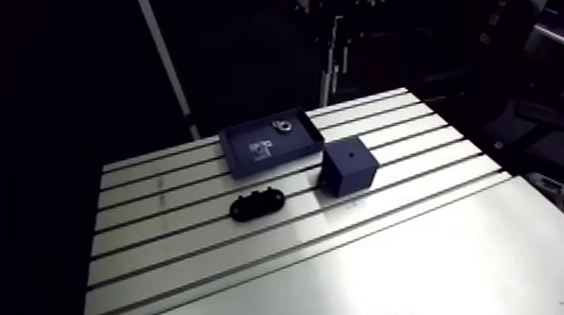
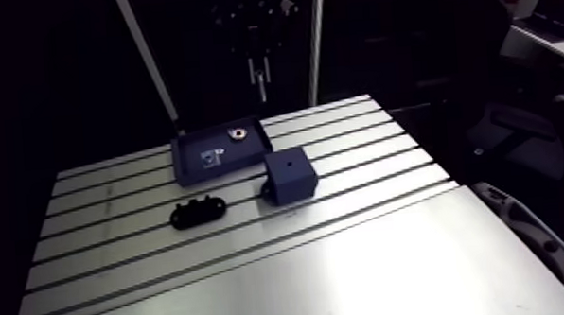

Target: Pick up the M10 bolt and insert it into the hole until fully seated.

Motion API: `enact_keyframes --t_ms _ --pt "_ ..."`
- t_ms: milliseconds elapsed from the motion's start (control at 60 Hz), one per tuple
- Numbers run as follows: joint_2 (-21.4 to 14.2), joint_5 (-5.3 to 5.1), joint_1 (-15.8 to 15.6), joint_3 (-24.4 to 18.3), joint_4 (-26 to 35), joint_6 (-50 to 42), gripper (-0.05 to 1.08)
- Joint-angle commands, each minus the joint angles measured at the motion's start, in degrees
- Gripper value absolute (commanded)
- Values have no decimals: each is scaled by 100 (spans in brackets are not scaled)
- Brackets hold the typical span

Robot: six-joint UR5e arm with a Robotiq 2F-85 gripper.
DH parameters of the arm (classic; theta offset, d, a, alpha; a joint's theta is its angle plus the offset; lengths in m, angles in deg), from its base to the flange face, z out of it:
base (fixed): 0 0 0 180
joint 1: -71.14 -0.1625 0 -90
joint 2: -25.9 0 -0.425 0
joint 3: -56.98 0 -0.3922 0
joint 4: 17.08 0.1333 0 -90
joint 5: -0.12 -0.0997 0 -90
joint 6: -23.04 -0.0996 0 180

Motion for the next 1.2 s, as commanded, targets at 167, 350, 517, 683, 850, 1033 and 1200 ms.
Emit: enact_keyframes --t_ms 167,350,517,683,850,1033,1200 --pt "114 41 169 69 187 23 108" --pt "89 50 227 312 80 -3 108" --pt "38 57 227 558 -240 16 108" --pt "-76 50 234 728 -294 -20 108" --pt "-154 67 306 867 -637 -21 108" --pt "-229 58 306 1062 -796 -29 108" --pt "-230 49 315 1136 -842 -30 108"
